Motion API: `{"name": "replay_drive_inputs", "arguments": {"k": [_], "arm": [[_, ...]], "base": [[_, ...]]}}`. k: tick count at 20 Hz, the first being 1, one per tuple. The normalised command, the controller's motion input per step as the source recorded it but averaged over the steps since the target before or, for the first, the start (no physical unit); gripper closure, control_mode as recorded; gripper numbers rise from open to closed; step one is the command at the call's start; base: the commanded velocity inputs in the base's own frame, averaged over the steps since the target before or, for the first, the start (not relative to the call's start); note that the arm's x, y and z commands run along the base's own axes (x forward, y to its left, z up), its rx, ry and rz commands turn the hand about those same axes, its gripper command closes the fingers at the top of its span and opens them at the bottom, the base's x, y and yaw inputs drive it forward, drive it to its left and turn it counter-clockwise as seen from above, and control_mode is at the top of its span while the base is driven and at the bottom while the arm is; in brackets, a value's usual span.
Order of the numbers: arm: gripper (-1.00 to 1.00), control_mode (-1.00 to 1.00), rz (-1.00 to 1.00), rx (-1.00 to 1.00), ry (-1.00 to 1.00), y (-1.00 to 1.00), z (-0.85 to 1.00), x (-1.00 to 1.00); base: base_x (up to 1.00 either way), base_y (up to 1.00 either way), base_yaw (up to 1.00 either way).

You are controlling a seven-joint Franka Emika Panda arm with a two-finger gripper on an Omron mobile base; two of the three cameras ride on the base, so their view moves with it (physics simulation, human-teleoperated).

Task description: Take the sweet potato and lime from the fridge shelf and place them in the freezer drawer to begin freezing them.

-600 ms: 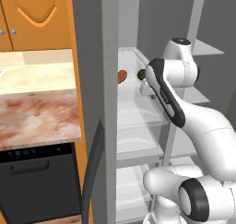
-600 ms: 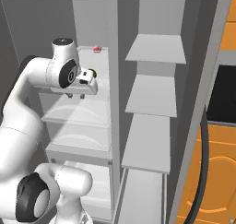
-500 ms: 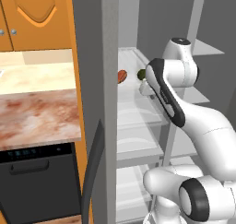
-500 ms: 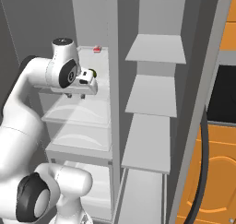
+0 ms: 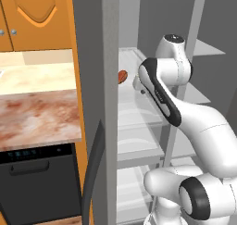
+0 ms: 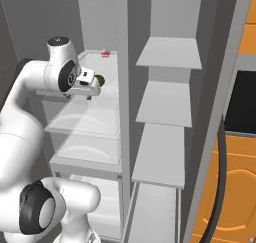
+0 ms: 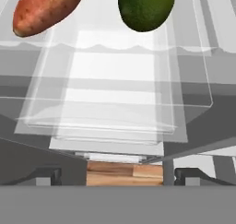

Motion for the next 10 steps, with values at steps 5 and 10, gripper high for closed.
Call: {"name": "replay_drive_inputs", "arguments": {"k": [5, 10], "arm": [[-1.00, -1.00, -0.03, 0.02, -0.13, -0.02, 0.25, 0.31], [-1.00, -1.00, -0.02, 0.00, 0.00, -0.06, 0.07, 0.54]], "base": [[0.00, 0.00, 0.00], [0.00, 0.00, 0.00]]}}
